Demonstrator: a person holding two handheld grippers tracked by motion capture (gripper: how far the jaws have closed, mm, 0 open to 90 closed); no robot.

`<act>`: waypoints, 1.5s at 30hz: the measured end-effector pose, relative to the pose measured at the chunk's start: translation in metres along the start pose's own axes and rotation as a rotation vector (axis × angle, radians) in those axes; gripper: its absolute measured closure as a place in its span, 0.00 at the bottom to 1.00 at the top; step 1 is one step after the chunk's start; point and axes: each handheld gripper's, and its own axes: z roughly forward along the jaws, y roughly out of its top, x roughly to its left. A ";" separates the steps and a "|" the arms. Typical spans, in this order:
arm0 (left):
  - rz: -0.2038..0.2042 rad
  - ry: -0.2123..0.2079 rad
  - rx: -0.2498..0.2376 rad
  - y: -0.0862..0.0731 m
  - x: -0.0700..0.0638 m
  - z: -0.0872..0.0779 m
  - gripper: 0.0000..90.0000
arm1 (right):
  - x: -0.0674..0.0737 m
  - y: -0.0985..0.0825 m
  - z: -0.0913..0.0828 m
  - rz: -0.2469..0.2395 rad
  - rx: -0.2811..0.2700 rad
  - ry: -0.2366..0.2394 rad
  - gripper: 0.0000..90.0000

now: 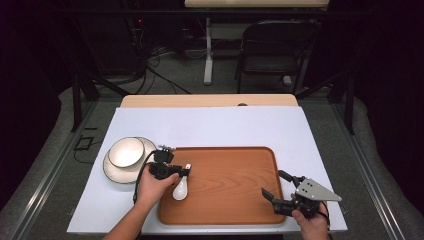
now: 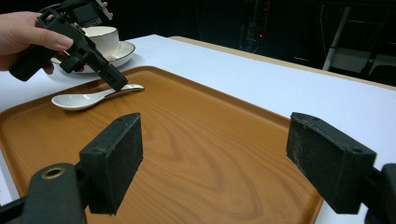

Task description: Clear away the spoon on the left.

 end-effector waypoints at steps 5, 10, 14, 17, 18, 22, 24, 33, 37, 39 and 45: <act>0.009 0.012 -0.007 -0.001 0.001 -0.004 0.61 | 0.000 0.000 0.000 -0.001 0.000 -0.001 0.21; 0.018 0.020 -0.018 -0.002 0.001 -0.010 0.60 | 0.000 0.000 0.000 -0.001 0.000 -0.001 0.21; 0.023 0.025 -0.037 -0.002 0.000 -0.017 0.59 | 0.000 0.000 0.000 -0.001 0.001 -0.001 0.21; 0.029 0.026 -0.051 -0.002 -0.001 -0.025 0.59 | 0.000 0.000 0.000 -0.001 0.000 -0.001 0.21; 0.030 0.026 -0.055 -0.003 -0.001 -0.026 0.59 | 0.000 0.000 0.000 -0.003 0.000 -0.001 0.21; 0.049 0.039 -0.069 -0.004 -0.001 -0.036 0.58 | 0.000 0.000 0.000 -0.003 0.000 -0.001 0.21; 0.050 0.042 -0.073 -0.005 -0.001 -0.041 0.58 | 0.000 0.000 0.000 -0.002 0.000 -0.001 0.21; 0.042 0.080 -0.121 -0.015 0.011 -0.065 0.55 | 0.001 0.000 0.000 -0.003 0.000 0.001 0.21; 0.035 0.097 -0.142 -0.022 0.018 -0.074 0.53 | 0.001 0.000 0.000 -0.002 0.002 0.002 0.21; 0.031 0.112 -0.157 -0.026 0.022 -0.077 0.51 | 0.001 0.000 0.001 -0.002 0.003 0.002 0.21; 0.041 0.138 -0.193 -0.039 0.033 -0.085 0.44 | 0.001 0.000 0.001 0.000 0.004 0.002 0.21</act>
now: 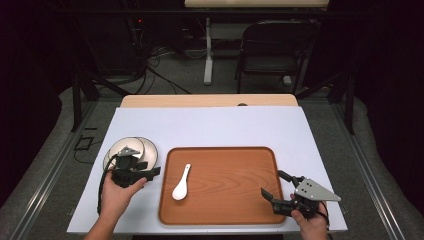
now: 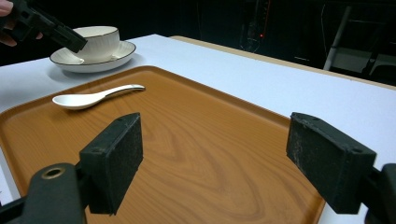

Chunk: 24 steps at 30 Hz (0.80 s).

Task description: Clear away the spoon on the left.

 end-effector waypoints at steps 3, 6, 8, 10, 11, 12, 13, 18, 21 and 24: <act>0.003 0.006 -0.037 -0.008 0.008 -0.004 0.41 | 0.000 0.000 0.000 -0.003 -0.001 -0.001 0.21; 0.005 0.014 -0.062 -0.015 0.011 -0.005 0.38 | 0.000 0.000 0.000 -0.003 -0.002 -0.002 0.21; 0.016 0.025 -0.065 -0.019 0.013 -0.006 0.38 | 0.000 0.000 0.000 0.000 0.000 -0.001 0.21; 0.024 0.028 -0.076 -0.022 0.013 -0.007 0.37 | 0.000 0.000 0.000 0.003 0.002 -0.001 0.21; 0.030 0.031 -0.085 -0.024 0.013 -0.008 0.37 | 0.001 0.000 0.000 0.002 0.001 -0.001 0.21; 0.034 0.040 -0.090 -0.026 0.012 -0.008 0.37 | 0.001 0.000 0.001 0.002 0.002 -0.001 0.21; 0.041 0.044 -0.087 -0.027 0.012 -0.009 0.36 | 0.001 0.000 0.001 0.001 0.002 -0.001 0.21; 0.055 0.062 -0.097 -0.032 0.011 -0.010 0.35 | 0.000 0.000 0.000 -0.001 0.002 0.001 0.21; 0.060 0.071 -0.092 -0.035 0.010 -0.010 0.35 | 0.000 0.000 0.000 0.002 0.002 -0.001 0.21; 0.069 0.075 -0.082 -0.037 0.009 -0.009 0.35 | 0.000 0.000 0.000 -0.003 0.001 -0.001 0.21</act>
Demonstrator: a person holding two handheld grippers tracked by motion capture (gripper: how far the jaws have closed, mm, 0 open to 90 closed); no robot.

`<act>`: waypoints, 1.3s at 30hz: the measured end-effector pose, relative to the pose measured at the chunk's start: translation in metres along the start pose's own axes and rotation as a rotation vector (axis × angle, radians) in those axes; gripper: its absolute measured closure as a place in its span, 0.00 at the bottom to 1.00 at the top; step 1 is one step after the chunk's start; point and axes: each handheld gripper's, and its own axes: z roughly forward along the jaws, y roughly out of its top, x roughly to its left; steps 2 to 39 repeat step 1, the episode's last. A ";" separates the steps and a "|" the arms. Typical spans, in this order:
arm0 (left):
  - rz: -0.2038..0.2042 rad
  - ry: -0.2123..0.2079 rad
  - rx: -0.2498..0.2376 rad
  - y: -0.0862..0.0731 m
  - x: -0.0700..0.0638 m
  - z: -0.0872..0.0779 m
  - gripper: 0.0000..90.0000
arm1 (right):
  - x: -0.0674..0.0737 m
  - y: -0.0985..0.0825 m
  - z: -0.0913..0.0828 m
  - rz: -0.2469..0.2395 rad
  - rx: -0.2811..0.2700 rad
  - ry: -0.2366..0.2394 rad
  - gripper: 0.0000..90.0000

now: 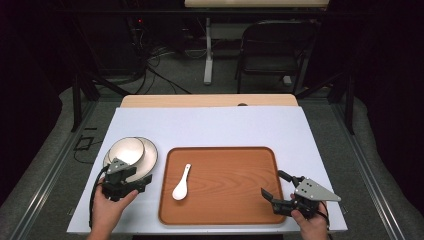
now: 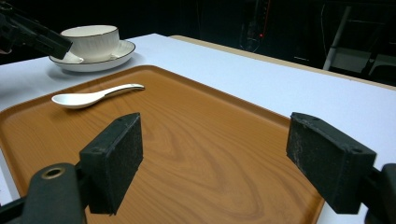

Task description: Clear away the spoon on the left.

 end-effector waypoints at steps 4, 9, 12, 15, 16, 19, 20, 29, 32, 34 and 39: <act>0.003 0.001 0.001 0.000 0.000 0.000 0.35 | 0.000 0.000 0.000 0.000 0.001 0.000 0.21; 0.003 0.001 0.001 0.000 0.000 0.000 0.35 | 0.000 0.000 0.000 0.000 0.001 0.000 0.21; 0.003 0.001 0.001 0.000 0.000 0.000 0.35 | 0.000 0.000 0.000 0.000 0.001 0.000 0.21; 0.003 0.001 0.001 0.000 0.000 0.000 0.35 | 0.000 0.000 0.000 0.000 0.001 0.000 0.21; 0.003 0.001 0.001 0.000 0.000 0.000 0.35 | 0.000 0.000 0.000 0.000 0.001 0.000 0.21; 0.003 0.001 0.001 0.000 0.000 0.000 0.35 | 0.000 0.000 0.000 0.000 0.001 0.000 0.21; 0.003 0.001 0.001 0.000 0.000 0.000 0.35 | 0.000 0.000 0.000 0.000 0.001 0.000 0.21; 0.003 0.001 0.001 0.000 0.000 0.000 0.35 | 0.000 0.000 0.000 0.000 0.001 0.000 0.21; 0.003 0.001 0.001 0.000 0.000 0.000 0.35 | 0.000 0.000 0.000 0.000 0.001 0.000 0.21; 0.003 0.001 0.001 0.000 0.000 0.000 0.35 | 0.000 0.000 0.000 0.000 0.001 0.000 0.21; 0.003 0.001 0.001 0.000 0.000 0.000 0.35 | 0.000 0.000 0.000 0.000 0.001 0.000 0.21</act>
